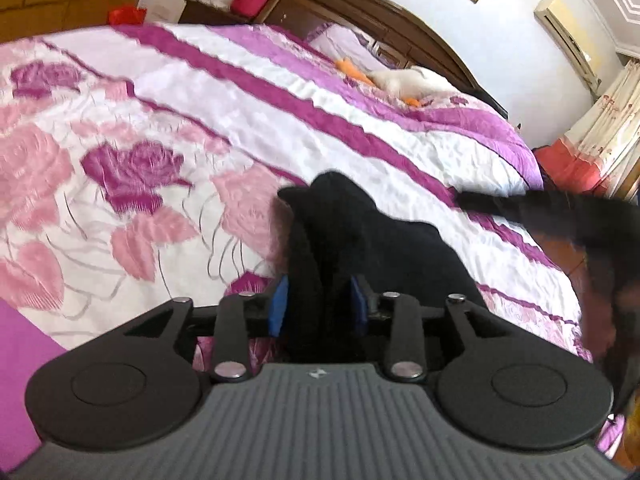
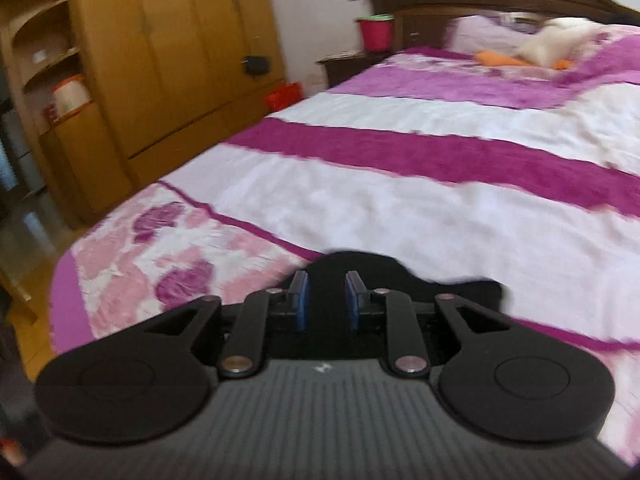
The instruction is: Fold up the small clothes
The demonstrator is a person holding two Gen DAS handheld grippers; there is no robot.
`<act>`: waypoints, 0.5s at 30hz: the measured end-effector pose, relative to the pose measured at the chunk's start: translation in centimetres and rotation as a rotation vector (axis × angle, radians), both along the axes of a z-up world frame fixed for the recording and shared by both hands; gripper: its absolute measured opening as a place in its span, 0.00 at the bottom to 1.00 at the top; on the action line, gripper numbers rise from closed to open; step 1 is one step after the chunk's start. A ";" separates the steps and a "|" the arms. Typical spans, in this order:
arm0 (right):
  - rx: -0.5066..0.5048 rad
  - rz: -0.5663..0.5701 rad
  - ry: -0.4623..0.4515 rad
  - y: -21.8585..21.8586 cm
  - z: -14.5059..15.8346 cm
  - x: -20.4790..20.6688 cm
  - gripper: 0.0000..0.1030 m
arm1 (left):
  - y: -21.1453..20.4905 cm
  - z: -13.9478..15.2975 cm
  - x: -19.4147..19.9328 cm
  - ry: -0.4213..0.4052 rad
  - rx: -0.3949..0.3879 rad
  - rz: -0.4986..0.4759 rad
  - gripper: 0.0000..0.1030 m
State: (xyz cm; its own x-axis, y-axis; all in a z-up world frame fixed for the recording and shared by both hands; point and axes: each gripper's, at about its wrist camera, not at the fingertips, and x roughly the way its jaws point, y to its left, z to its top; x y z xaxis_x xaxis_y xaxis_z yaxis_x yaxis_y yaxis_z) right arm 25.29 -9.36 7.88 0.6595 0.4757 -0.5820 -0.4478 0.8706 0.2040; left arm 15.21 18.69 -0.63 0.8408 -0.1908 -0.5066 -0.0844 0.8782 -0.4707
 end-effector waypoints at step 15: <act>0.070 -0.177 0.056 -3.4 -8.7 -5.5 0.25 | -2.7 -1.2 1.9 0.064 0.189 -0.002 0.69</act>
State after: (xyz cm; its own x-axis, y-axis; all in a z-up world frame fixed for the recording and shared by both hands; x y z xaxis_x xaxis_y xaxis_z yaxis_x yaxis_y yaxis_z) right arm 19.78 -12.78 -0.85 0.7041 0.3955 -0.5898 -0.2751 0.9176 0.2869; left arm 17.14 15.99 -1.87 0.8054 -0.0884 -0.5861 -0.1073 0.9507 -0.2910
